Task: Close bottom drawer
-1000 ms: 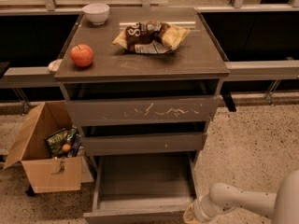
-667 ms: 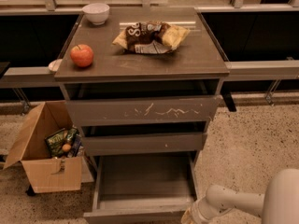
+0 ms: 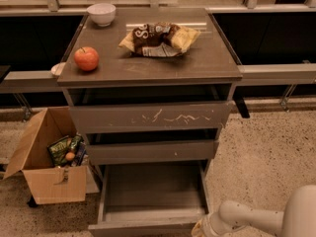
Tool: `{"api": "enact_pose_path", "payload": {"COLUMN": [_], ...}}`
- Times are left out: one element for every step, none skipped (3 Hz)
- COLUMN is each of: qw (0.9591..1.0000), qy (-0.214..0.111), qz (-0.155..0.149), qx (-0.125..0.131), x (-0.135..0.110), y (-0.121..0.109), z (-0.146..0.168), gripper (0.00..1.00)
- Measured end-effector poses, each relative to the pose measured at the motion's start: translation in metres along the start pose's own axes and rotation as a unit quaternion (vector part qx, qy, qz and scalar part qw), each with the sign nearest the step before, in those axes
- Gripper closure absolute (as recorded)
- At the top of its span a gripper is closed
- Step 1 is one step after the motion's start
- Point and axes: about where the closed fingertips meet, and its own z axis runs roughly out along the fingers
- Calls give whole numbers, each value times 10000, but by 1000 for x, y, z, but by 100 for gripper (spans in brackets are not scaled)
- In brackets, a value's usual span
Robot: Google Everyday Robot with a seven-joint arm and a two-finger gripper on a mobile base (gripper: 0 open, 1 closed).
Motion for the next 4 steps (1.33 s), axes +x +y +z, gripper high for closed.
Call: {"api": "enact_pose_path", "payload": {"qw": [9979,9958,9959,9959], "qy": [-81,-100,-101,-101], "qz": [-507,-739,-739,-739], "qx": [385,522,521,521], "x": [-2,-4,-4,-4], "y": [-11,-20,-20,-20], "z": [10,20,20,20], "gripper": [100,100,74,51]}}
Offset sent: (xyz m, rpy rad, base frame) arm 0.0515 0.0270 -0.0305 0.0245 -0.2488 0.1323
